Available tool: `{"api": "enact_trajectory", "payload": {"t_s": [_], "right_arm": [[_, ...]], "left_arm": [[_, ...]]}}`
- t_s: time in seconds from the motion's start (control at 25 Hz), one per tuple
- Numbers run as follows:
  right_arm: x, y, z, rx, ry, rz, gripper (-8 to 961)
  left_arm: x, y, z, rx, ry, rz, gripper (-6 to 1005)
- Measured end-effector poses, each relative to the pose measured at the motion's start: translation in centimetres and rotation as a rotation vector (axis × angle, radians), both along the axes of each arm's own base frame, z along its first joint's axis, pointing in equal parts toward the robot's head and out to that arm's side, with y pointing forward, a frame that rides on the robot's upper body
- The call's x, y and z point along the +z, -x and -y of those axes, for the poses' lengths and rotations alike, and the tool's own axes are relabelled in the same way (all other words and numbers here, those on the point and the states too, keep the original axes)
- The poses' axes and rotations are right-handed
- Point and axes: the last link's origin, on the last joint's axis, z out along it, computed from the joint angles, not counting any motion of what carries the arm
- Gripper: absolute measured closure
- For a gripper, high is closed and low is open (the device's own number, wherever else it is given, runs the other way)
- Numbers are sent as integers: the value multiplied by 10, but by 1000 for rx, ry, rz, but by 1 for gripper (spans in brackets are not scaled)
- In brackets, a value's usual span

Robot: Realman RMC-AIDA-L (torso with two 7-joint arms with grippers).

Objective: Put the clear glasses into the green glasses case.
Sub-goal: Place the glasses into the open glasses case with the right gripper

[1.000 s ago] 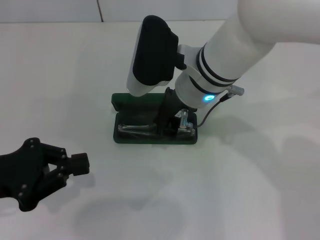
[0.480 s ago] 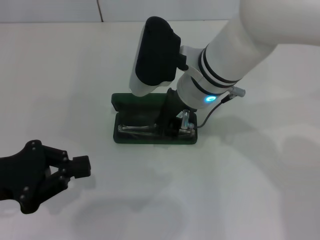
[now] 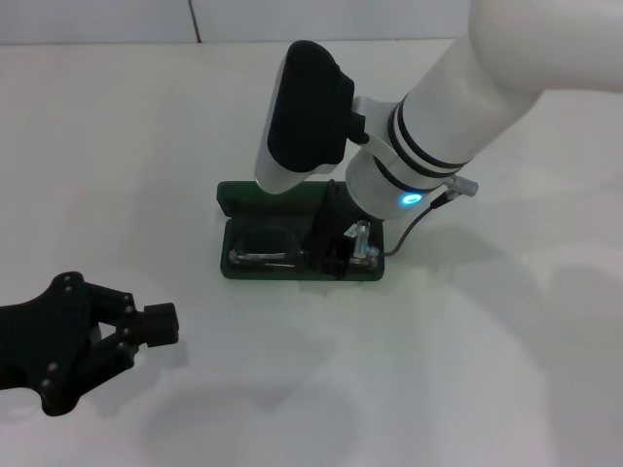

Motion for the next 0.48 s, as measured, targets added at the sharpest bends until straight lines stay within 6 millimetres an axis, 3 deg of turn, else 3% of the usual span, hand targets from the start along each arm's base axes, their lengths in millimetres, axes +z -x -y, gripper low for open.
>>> {"api": "enact_trajectory", "payload": {"t_s": [0.48], "right_arm": [[0, 2, 0, 13, 0, 1, 768]], "left_arm": [[0, 0, 0, 0, 0, 0, 946]]}}
